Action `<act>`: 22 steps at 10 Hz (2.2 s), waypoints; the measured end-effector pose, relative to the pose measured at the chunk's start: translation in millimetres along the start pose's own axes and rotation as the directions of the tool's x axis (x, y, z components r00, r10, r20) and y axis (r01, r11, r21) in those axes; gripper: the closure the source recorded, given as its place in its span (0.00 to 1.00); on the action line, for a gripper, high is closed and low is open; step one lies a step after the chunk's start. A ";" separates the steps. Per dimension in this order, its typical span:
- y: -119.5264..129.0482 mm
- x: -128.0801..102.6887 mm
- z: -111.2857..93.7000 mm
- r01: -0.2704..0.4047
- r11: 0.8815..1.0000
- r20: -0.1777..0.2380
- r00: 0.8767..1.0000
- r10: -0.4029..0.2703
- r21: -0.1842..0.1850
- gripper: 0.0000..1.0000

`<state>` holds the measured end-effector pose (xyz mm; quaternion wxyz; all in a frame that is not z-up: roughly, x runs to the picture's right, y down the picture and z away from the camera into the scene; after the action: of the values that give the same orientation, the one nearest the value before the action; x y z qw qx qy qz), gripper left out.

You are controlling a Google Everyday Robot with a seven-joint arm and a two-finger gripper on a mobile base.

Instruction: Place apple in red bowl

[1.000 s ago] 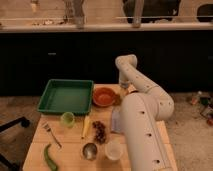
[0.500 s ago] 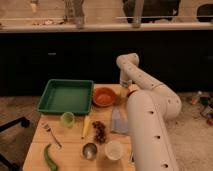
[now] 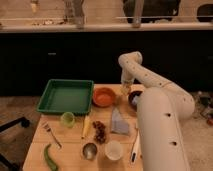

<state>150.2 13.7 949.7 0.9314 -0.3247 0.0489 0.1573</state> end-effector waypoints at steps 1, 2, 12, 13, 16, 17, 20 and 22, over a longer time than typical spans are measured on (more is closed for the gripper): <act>1.8 -1.3 -8.1 0.005 1.000 0.013 1.000 -0.005 0.019 1.00; 3.4 -2.9 -13.6 0.011 0.999 0.024 1.000 -0.011 0.033 1.00; 24.7 -14.1 -56.8 0.093 0.988 0.101 0.989 -0.105 0.122 1.00; 26.8 -15.1 -59.4 0.106 0.987 0.127 0.984 -0.121 0.122 1.00; 38.0 -31.6 -64.2 0.166 0.978 0.155 0.971 -0.184 0.124 1.00; 42.3 -41.0 -66.3 0.191 0.974 0.168 0.963 -0.211 0.124 1.00; 47.6 -53.0 -67.1 0.238 0.966 0.219 0.942 -0.255 0.103 1.00; 49.5 -60.9 -61.4 0.264 0.962 0.271 0.923 -0.272 0.065 1.00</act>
<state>77.1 -3.7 884.1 0.9461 -0.2902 -0.1246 0.0717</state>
